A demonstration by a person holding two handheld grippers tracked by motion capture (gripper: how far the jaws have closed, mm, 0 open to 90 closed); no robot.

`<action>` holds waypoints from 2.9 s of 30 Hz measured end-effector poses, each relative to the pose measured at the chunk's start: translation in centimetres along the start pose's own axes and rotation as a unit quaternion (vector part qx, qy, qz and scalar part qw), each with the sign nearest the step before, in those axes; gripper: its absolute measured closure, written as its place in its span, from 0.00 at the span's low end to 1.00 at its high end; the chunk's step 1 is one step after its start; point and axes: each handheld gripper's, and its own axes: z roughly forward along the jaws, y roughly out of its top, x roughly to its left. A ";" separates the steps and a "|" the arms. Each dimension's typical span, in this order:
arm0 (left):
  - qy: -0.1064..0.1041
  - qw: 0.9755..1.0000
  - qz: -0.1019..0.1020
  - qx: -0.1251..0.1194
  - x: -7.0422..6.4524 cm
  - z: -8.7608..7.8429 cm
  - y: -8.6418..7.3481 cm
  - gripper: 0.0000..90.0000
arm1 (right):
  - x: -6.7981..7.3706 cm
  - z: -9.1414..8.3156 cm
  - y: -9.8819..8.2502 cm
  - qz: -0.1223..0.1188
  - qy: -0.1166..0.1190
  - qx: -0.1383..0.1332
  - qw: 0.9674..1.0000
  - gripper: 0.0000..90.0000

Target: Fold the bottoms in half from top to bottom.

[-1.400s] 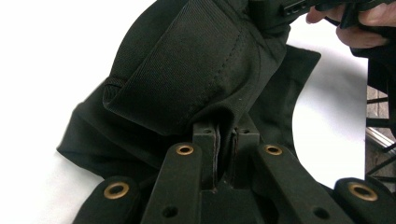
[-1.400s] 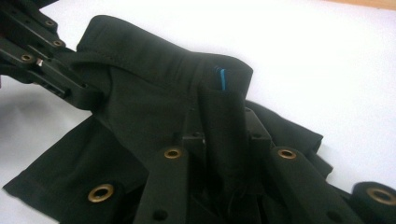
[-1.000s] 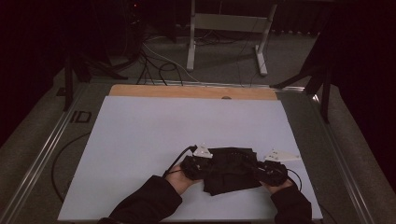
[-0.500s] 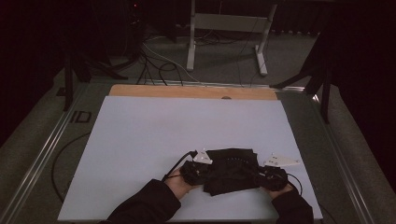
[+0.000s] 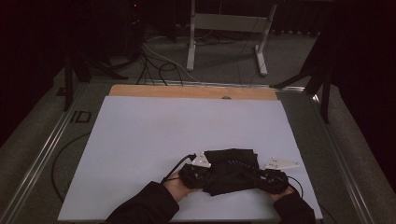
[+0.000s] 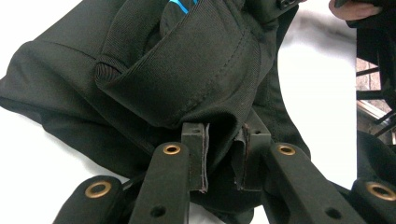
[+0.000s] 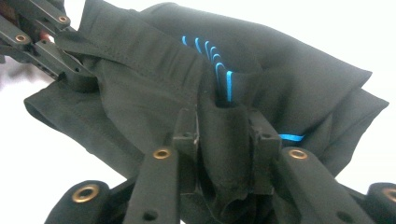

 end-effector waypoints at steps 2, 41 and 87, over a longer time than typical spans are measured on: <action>-0.004 1.000 -0.001 -0.002 0.0 -0.2 0.0 0.83 | -0.1 -0.2 0.1 0.001 0.002 -0.005 1.000 0.71; 0.029 0.998 0.020 -0.053 1.7 -4.1 1.3 0.96 | -2.2 -3.4 4.0 -0.005 0.000 -0.030 1.000 0.99; -0.054 0.996 0.059 0.036 -2.4 0.5 -0.8 1.00 | 1.7 -0.9 -1.7 -0.017 0.078 0.066 0.995 1.00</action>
